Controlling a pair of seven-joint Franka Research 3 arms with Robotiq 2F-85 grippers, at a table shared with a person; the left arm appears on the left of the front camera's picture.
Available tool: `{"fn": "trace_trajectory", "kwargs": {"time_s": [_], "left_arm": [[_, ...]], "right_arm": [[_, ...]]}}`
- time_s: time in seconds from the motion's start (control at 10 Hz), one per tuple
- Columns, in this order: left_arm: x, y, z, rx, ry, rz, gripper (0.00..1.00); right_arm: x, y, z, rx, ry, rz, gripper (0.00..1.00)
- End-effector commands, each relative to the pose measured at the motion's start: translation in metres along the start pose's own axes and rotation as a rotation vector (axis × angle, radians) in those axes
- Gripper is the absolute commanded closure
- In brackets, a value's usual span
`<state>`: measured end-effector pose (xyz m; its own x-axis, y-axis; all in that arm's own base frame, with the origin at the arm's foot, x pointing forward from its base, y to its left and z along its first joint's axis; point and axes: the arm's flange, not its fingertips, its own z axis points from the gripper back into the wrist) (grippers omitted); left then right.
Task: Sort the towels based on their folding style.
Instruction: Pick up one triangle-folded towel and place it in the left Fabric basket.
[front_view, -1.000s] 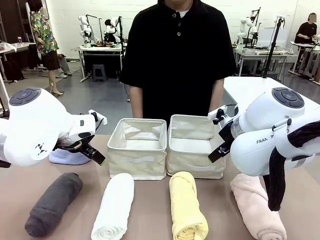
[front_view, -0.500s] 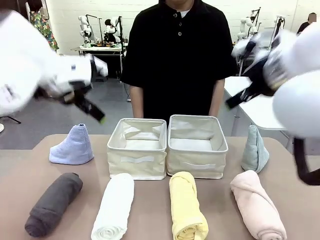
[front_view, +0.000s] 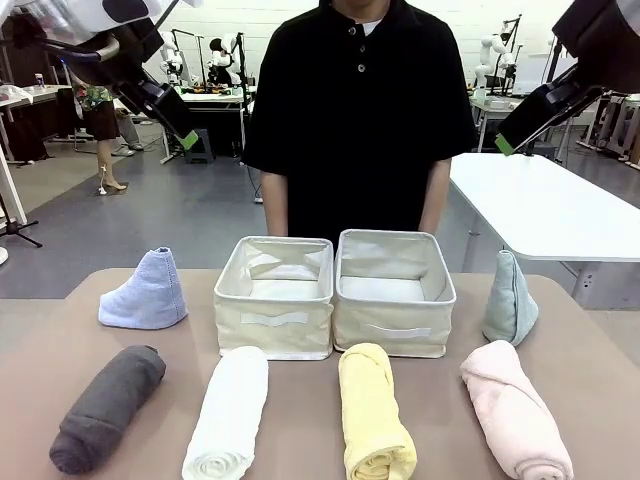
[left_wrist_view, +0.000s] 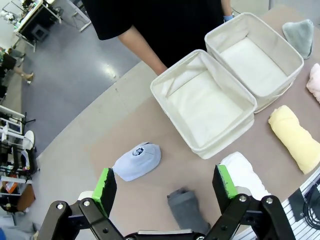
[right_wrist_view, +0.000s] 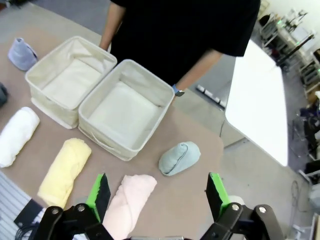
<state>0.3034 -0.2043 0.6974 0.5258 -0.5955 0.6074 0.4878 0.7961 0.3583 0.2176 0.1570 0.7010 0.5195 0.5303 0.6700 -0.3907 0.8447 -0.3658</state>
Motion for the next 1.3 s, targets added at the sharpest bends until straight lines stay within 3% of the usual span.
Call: {"fn": "trace_trajectory", "kwargs": {"time_s": [0.0, 0.3, 0.4, 0.5, 0.8, 1.0, 1.2], "left_arm": [[-0.007, -0.003, -0.014, -0.038, -0.001, -0.018, 0.00], [-0.007, -0.003, -0.014, -0.038, -0.001, -0.018, 0.00], [-0.004, -0.005, -0.013, -0.023, 0.018, -0.010, 0.00], [-0.017, 0.041, -0.013, -0.300, 0.030, 0.064, 0.00], [-0.075, 0.142, -0.034, -0.618, 0.030, 0.198, 0.00], [-0.128, 0.207, -0.030, -0.798, -0.032, 0.312, 0.00], [-0.180, 0.248, -0.013, -0.795, -0.110, 0.343, 0.00]], "right_arm": [[-0.002, -0.010, -0.005, 0.009, -0.054, -0.032, 0.00], [0.001, -0.008, 0.001, 0.003, -0.026, -0.017, 0.00], [-0.006, -0.041, -0.010, 0.279, 0.080, -0.050, 0.00], [-0.019, -0.086, -0.018, 0.584, 0.068, -0.080, 0.00], [-0.084, -0.210, -0.071, 1.031, -0.046, -0.363, 0.00], [-0.143, -0.268, -0.096, 1.116, -0.122, -0.549, 0.00], [-0.202, -0.306, -0.098, 1.114, -0.201, -0.678, 0.00]]}}
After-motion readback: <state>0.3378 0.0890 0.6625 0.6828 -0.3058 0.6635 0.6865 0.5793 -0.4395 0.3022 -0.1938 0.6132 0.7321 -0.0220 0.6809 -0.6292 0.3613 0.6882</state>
